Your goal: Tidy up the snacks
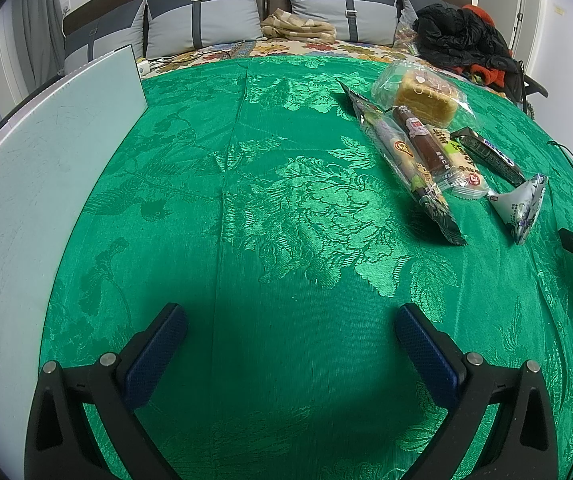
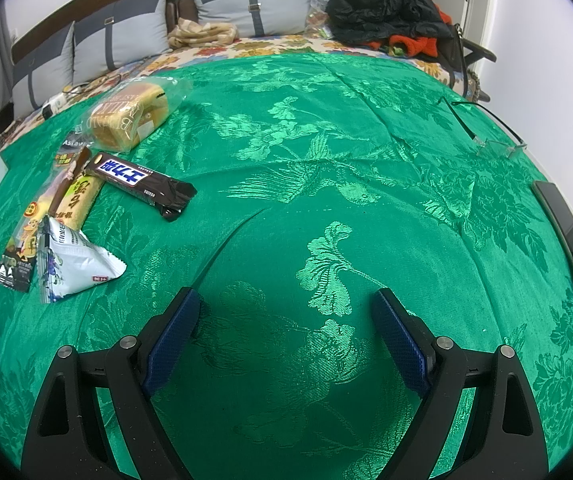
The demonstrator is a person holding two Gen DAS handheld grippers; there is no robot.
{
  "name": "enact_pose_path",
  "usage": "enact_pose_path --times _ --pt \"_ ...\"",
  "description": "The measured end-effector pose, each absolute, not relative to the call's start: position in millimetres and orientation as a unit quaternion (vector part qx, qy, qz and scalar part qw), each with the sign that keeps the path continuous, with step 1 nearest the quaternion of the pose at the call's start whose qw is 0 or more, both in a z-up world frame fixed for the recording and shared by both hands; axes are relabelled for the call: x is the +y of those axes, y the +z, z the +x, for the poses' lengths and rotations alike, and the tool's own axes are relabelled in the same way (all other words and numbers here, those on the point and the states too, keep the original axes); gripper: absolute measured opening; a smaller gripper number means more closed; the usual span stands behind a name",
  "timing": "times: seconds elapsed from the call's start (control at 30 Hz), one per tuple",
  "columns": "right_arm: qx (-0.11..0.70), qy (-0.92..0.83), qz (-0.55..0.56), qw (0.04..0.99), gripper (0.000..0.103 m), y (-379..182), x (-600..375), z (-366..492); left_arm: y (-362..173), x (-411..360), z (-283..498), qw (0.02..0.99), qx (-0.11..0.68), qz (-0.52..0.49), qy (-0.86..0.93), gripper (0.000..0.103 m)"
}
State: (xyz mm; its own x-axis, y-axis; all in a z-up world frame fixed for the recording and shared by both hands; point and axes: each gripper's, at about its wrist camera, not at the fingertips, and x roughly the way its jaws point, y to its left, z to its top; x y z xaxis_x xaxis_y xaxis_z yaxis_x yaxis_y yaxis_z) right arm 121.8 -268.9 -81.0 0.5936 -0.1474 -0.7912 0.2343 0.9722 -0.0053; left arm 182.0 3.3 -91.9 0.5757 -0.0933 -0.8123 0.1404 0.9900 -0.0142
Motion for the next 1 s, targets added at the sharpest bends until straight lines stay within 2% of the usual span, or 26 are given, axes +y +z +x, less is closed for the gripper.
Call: enact_pose_path --times 0.5,0.7,0.87,1.0 --pt "0.440 -0.096 0.053 0.891 0.094 -81.3 -270.1 124.8 -92.2 3.1 181.8 0.887 0.456 0.026 -0.066 0.103" --pt "0.427 -0.086 0.025 0.900 0.092 -77.2 -283.3 86.6 -92.3 2.7 181.8 0.887 0.455 0.026 -0.066 0.103" --pt "0.428 -0.087 0.075 0.896 0.094 -79.9 -304.5 78.1 -92.3 2.4 182.5 0.887 0.456 0.025 -0.064 0.103" --pt "0.440 -0.095 0.043 0.892 0.094 -82.1 -294.2 83.4 -85.4 -3.6 195.3 0.856 0.509 0.005 -0.087 0.101"
